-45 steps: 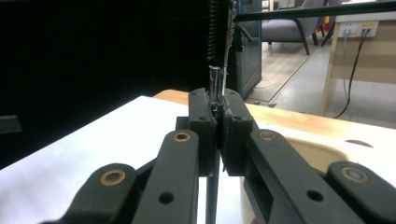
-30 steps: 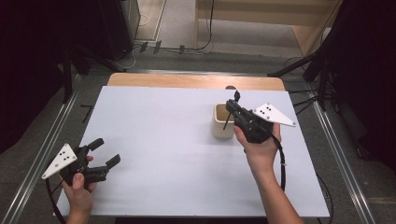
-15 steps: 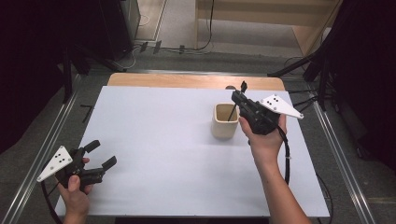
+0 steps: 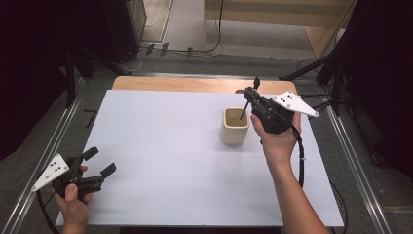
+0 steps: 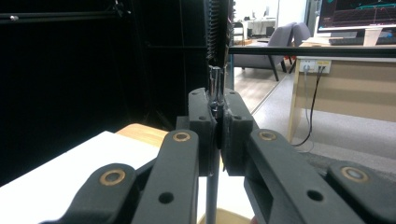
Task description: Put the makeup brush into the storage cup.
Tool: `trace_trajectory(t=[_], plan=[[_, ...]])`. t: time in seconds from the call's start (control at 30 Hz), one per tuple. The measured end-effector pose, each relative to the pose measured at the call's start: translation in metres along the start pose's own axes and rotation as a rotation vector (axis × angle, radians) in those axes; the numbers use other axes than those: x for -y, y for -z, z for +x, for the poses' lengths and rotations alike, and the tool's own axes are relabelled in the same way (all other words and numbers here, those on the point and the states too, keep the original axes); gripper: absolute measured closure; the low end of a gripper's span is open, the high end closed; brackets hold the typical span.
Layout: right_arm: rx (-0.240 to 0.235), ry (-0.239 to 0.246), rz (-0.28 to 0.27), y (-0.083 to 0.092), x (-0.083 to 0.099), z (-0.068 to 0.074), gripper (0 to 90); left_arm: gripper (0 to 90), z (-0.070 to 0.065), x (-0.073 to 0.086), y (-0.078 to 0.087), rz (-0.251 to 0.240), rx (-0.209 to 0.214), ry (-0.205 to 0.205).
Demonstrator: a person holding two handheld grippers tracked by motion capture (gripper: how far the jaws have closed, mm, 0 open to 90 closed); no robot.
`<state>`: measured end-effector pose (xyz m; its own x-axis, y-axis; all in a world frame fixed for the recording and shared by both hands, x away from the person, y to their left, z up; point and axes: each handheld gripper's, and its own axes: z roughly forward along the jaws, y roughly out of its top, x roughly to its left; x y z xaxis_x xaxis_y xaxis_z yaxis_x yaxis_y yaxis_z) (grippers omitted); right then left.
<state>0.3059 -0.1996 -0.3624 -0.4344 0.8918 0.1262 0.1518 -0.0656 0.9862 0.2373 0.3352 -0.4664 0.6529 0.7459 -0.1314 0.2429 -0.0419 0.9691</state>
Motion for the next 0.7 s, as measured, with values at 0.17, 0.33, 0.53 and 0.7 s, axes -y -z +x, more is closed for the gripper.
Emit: trace_trajectory(t=[0.17,0.33,0.53,0.7], plan=[[0.011,0.002,0.005,-0.003,0.002,-0.003,86.6,9.4,0.0,0.0,0.0,-0.004,0.001,-0.001],[0.028,0.014,0.024,-0.008,0.006,-0.005,86.5,9.4,0.001,0.0,0.0,-0.004,-0.001,0.006],[0.043,-0.001,0.04,-0.014,0.017,-0.008,86.5,9.4,0.0,0.0,0.0,-0.003,0.002,0.008],[0.057,-0.003,0.065,-0.016,0.026,-0.012,86.4,9.4,0.0,0.0,-0.001,0.0,0.0,0.009]])
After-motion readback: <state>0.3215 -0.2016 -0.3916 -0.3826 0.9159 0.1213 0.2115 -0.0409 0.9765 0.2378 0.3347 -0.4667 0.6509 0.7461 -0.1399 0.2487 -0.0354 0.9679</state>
